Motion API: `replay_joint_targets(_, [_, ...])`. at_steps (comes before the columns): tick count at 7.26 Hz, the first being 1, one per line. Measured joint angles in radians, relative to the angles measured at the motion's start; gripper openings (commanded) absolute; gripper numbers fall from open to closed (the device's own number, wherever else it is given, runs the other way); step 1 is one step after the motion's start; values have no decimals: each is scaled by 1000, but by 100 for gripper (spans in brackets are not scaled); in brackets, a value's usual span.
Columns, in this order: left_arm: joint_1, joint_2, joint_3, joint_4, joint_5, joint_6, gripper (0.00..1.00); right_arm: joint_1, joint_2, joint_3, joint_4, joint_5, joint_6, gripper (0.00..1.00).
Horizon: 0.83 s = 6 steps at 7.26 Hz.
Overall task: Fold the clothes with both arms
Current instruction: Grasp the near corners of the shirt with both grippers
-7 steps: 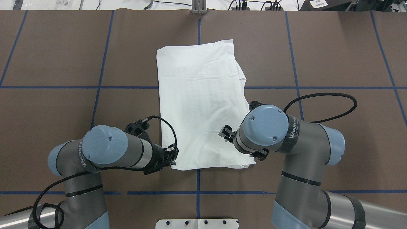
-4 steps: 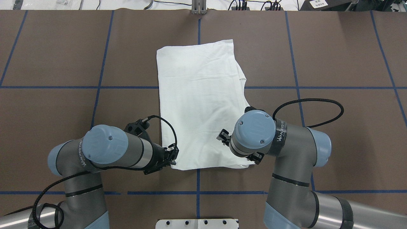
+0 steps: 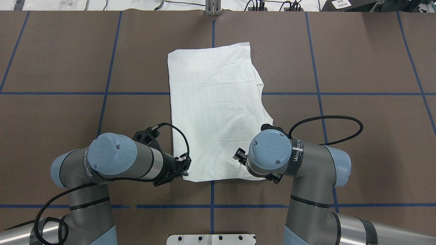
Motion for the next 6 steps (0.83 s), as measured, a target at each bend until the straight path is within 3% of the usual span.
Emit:
replay_joint_targets(3, [-2,1,0,1,0,0,0,-11,-35,-32,127,-13,9,100])
replay_joint_targets(6, [-3,2,0,0,0,0,0,-14,-36,-39,113,-14,13,100])
